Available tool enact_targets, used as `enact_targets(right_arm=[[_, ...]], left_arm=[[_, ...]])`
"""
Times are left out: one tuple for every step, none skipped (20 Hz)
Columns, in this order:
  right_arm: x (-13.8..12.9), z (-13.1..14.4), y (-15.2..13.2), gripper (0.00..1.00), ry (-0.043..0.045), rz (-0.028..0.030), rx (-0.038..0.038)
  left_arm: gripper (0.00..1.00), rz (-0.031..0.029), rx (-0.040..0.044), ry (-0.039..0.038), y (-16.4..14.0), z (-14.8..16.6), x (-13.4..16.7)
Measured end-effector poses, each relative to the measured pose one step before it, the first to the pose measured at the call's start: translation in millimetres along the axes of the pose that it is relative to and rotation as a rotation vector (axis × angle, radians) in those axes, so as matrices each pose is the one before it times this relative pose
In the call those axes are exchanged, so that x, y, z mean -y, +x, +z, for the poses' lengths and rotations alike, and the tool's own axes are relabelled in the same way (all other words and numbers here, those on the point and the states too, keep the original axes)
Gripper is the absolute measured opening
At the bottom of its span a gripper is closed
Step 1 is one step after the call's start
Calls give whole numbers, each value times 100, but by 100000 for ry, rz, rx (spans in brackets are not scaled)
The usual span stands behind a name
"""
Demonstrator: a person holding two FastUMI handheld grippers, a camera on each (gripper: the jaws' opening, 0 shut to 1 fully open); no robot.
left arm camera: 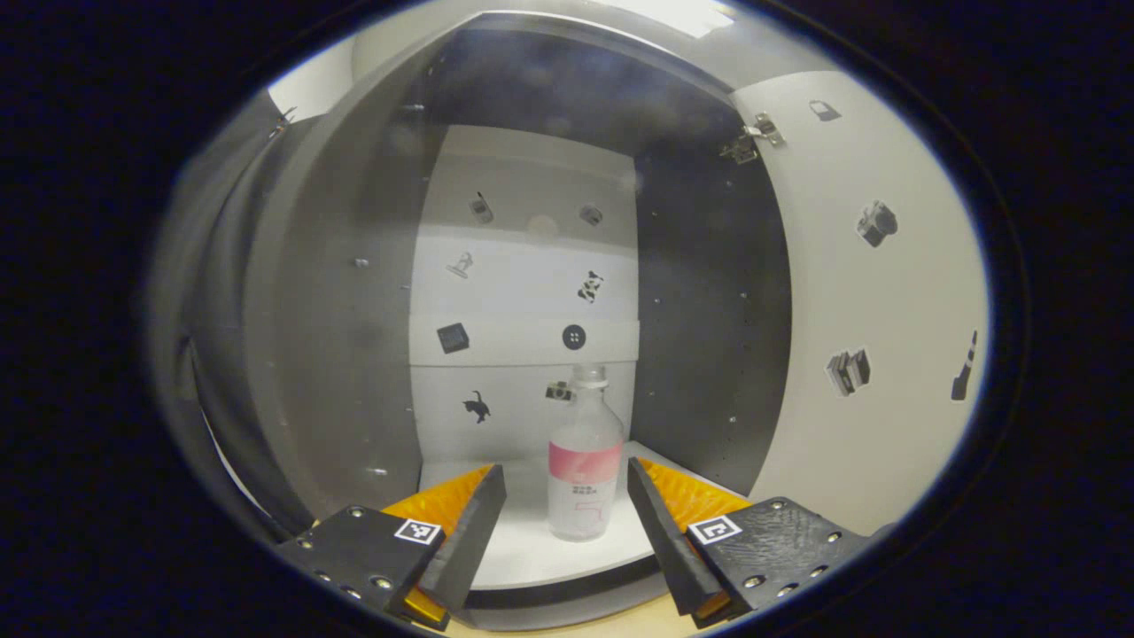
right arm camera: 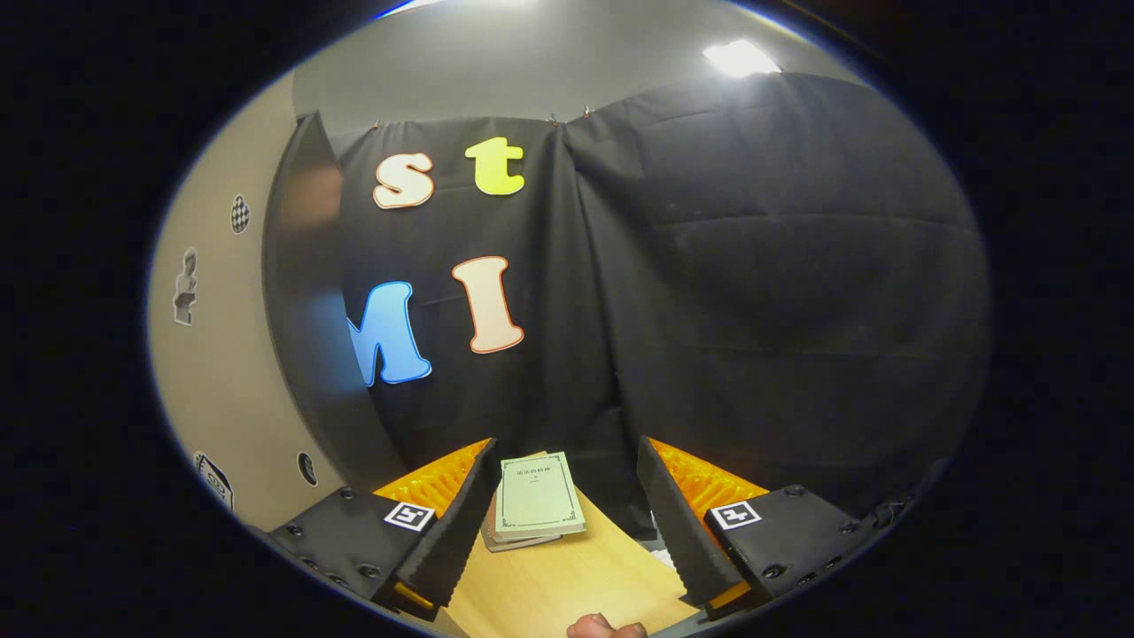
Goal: Open the cabinet door with the right hand, grasp the bottle in the cabinet with the left hand and place it on the coaster, then close the cabinet door with the right hand.
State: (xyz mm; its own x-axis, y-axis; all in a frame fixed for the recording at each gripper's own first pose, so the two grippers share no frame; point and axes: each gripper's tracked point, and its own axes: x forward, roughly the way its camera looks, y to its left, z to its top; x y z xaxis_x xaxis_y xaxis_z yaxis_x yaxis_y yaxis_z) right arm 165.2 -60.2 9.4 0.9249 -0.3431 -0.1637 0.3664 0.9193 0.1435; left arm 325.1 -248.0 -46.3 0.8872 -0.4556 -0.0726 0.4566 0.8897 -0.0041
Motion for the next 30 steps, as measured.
enact_targets(right_arm=[[240, -404, 393, 98, 1904, -511, -681], [237, -507, 200, 98, 1098, -443, -274], [285, -404, 241, 98, 215, -646, 103], [232, -347, 84, 98, -900, -678, -336], [454, -550, 226, 98, -2000, -1213, -779], [497, -247, 203, 98, -2277, -1640, -678], [542, -296, 140, 98, -2008, -1939, -748], [198, -288, 86, 98, -737, -1073, -705], [-33, -183, 124, 98, 810, -252, -1028], [-140, -283, 155, 98, 1743, -682, -1265], [-396, -386, 138, 98, 897, 953, -1324], [-418, -462, 134, 98, -75, 971, -811], [-154, -169, 128, 98, -606, 355, -422], [-94, -195, 239, 98, -532, 883, -332], [-201, -136, 91, 98, -374, 1135, -353], [-111, -80, 86, 98, -204, 768, -288], [-116, -145, 138, 98, -295, 641, -345], [7, -100, 159, 98, -446, 285, -291], [140, -89, 215, 98, -480, -145, -279], [12, -171, 372, 98, -282, 35, -263], [-84, -121, 295, 98, 78, 153, -471], [-27, -191, 326, 98, 452, 295, -640], [-80, 23, 241, 98, 675, 604, -611], [-15, 130, 247, 98, 662, 892, -326], [-254, 134, 328, 98, 207, 789, 71], [-293, 136, 223, 98, -321, 674, 38], [-278, 105, 175, 98, -880, 579, 159], [-143, 96, 237, 98, -1237, 230, 428], [-57, 126, 117, 98, -1203, -52, 245], [-68, 73, -11, 98, -821, 274, 156]], left_arm=[[86, 167, -937, 726, 826, -460, 99], [85, 891, -1043, 1090, 788, -204, -89], [85, 176, -676, 951, 660, -133, 64], [86, -217, -39, 659, 660, 52, 86], [86, -621, 509, 649, 676, 208, 73], [86, -446, 543, 855, 636, 283, 91], [85, -728, -288, 750, 681, -56, 81], [85, -637, -1165, 405, 583, -218, 229], [84, 200, -640, -299, 491, -177, 2], [84, -874, -332, -618, 459, -113, 273], [84, 186, -95, -315, 239, -35, 144], [84, 466, 232, -13, 389, -52, -72], [87, -70, 283, 275, 183, 59, 104], [85, 197, 254, 830, 132, 106, -11], [87, 406, 378, 1065, 215, 61, -108], [87, -18, 404, 893, 119, 154, 23], [85, -29, 548, 583, 77, 106, -87], [79, 56, -433, 147, 82, -49, -55], [72, -324, 188, 17, -3, 33, 44], [72, 110, -201, -104, -45, -67, 13], [72, -613, -65, -209, -205, 14, 160], [72, -722, 228, 132, -28, 85, 182], [72, -238, 196, 373, -110, 110, 78], [72, -60, 476, 645, -223, 179, 31], [72, 77, 572, 846, -155, 333, 36], [72, 423, 756, 747, -264, 333, 27], [72, 406, 931, 356, -438, 446, -70], [72, 66, 1110, -89, -483, 415, -16], [72, -30, 965, -374, -629, 436, 19], [72, 1, 788, -467, -672, 419, -82]])
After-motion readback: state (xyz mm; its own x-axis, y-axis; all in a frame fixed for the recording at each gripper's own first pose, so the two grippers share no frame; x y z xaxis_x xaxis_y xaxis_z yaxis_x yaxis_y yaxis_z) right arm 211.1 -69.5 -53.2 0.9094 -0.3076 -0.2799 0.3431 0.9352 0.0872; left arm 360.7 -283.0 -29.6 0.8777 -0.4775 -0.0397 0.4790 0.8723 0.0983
